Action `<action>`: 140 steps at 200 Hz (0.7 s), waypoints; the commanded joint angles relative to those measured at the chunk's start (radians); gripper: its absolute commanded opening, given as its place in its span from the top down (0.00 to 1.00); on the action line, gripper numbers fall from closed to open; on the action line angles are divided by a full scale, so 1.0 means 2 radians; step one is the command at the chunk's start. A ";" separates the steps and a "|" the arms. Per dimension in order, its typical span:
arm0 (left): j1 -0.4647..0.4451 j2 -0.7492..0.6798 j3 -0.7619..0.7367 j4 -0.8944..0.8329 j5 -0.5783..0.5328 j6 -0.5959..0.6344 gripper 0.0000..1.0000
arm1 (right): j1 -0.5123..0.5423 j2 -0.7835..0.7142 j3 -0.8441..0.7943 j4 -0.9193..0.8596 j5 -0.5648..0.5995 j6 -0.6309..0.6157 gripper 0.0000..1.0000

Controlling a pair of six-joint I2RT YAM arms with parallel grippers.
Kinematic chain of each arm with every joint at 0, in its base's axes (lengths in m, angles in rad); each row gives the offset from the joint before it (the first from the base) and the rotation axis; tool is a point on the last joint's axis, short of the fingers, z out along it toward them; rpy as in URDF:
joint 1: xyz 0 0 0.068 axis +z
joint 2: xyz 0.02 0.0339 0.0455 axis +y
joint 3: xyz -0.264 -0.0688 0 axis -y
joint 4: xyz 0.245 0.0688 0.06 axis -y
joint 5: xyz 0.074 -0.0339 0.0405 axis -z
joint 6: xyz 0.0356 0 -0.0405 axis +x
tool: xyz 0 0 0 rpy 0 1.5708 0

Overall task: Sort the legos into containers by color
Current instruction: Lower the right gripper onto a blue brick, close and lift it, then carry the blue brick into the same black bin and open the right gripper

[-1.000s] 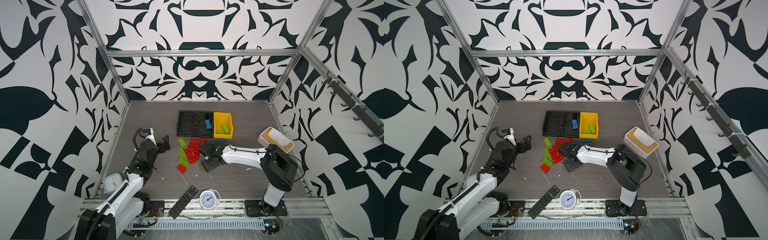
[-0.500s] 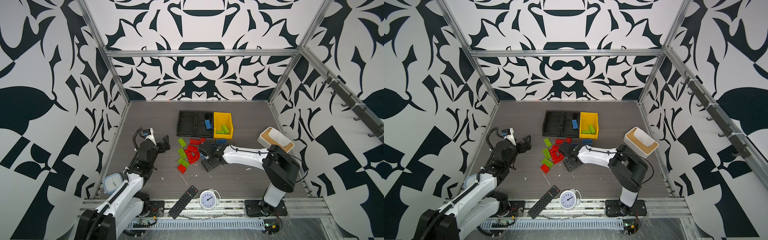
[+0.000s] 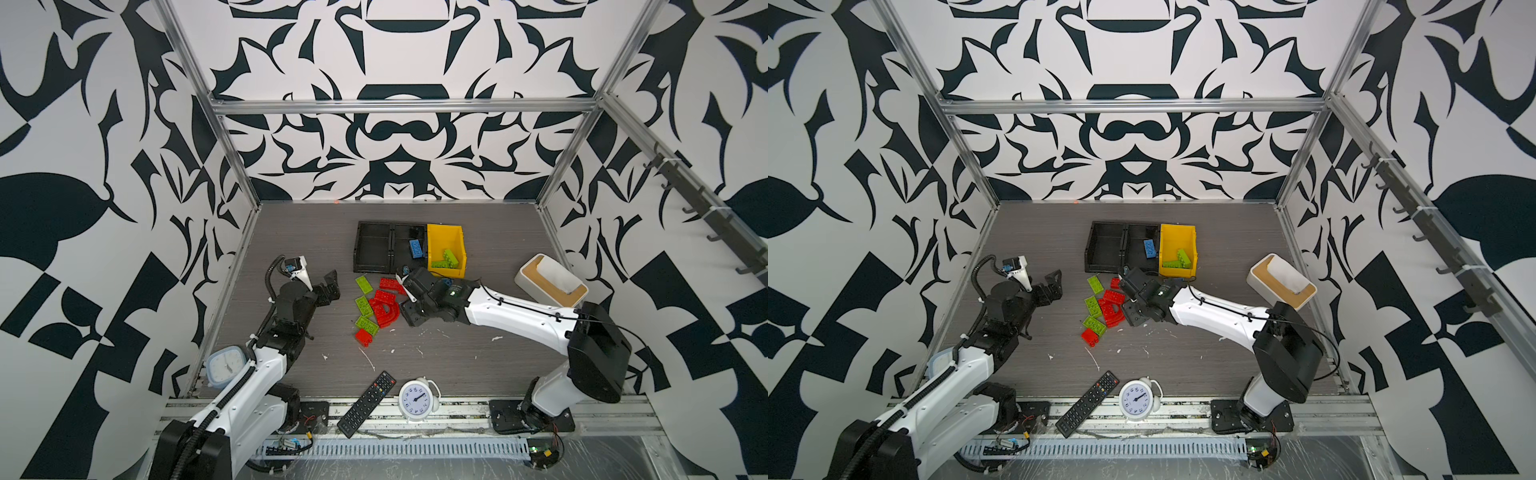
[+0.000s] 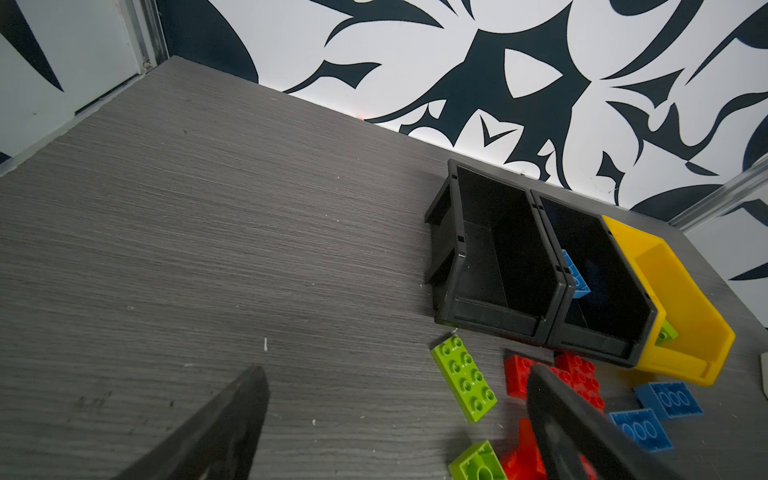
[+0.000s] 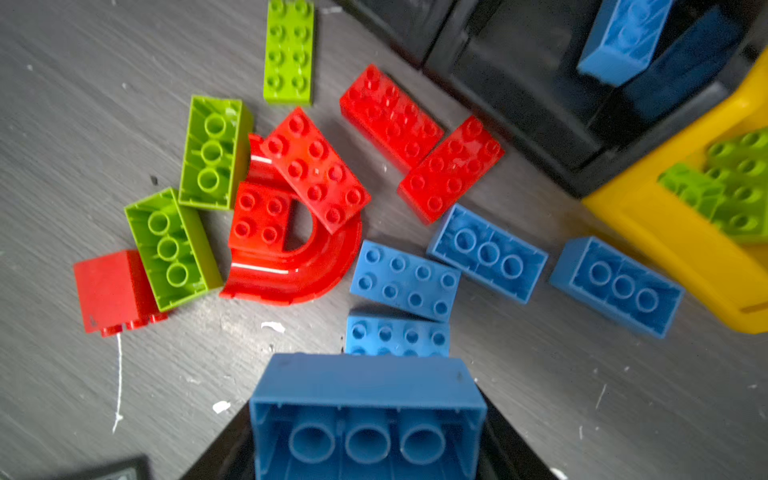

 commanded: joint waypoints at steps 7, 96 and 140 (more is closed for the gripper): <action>0.002 -0.006 -0.003 0.004 -0.003 -0.006 0.01 | -0.032 0.020 0.059 0.051 0.021 -0.032 0.50; 0.002 -0.008 -0.003 0.003 -0.007 -0.007 0.01 | -0.108 0.113 0.135 0.149 0.031 -0.015 0.50; 0.002 -0.011 -0.004 0.001 -0.010 -0.006 0.01 | -0.118 0.149 0.158 0.154 0.032 -0.015 0.49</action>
